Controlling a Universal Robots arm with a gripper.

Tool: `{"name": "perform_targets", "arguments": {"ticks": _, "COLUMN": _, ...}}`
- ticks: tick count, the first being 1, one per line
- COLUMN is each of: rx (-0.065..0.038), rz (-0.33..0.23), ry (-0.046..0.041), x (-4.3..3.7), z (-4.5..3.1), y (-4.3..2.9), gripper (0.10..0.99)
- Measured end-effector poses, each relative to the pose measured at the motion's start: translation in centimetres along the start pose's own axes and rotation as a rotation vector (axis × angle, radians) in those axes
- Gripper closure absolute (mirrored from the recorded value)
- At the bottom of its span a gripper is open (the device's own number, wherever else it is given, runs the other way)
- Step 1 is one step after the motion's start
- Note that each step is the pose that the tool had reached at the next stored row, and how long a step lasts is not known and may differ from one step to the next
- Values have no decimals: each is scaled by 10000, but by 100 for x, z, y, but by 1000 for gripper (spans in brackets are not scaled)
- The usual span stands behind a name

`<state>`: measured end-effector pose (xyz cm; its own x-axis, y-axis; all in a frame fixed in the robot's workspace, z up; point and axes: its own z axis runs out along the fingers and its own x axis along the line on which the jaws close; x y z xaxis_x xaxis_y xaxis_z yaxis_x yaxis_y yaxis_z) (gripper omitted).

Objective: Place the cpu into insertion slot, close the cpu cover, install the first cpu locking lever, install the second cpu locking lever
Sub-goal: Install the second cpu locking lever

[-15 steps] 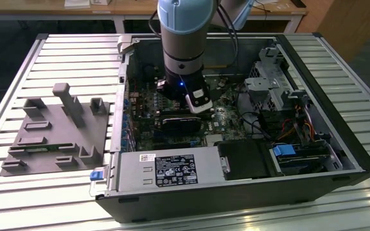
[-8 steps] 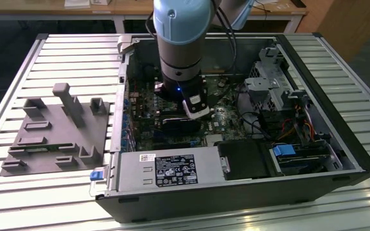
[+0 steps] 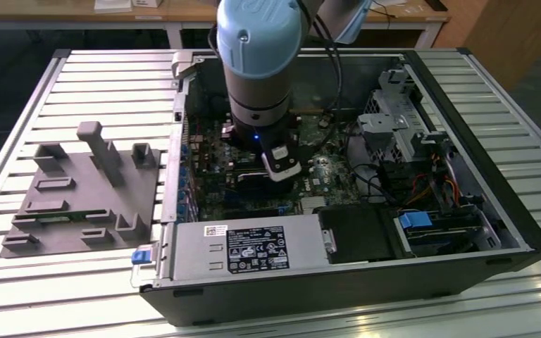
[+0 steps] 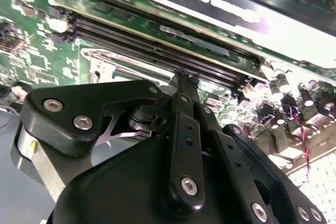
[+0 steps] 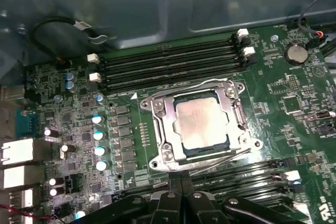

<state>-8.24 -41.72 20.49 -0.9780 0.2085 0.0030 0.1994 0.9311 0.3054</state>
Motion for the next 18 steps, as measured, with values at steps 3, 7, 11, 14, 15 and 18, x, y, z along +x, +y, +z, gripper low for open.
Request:
{"name": "perform_targets", "arguments": {"ticks": 3, "rx": -146, "rz": 8, "ry": 30, "x": 42, "z": 16, "y": -17, "gripper": 984}}
{"name": "perform_targets", "arguments": {"ticks": 7, "rx": -200, "rz": 11, "ry": 40, "x": 60, "z": 56, "y": -34, "gripper": 984}}
{"name": "perform_targets", "arguments": {"ticks": 11, "rx": -200, "rz": 12, "ry": 41, "x": 95, "z": 70, "y": -35, "gripper": 984}}
{"name": "perform_targets", "arguments": {"ticks": 14, "rx": -199, "rz": 12, "ry": 40, "x": 118, "z": 85, "y": -25, "gripper": 984}}
{"name": "perform_targets", "arguments": {"ticks": 15, "rx": -200, "rz": 12, "ry": 41, "x": 120, "z": 92, "y": -19, "gripper": 984}}
{"name": "perform_targets", "arguments": {"ticks": 18, "rx": -201, "rz": 12, "ry": 40, "x": 128, "z": 109, "y": 5, "gripper": 984}}
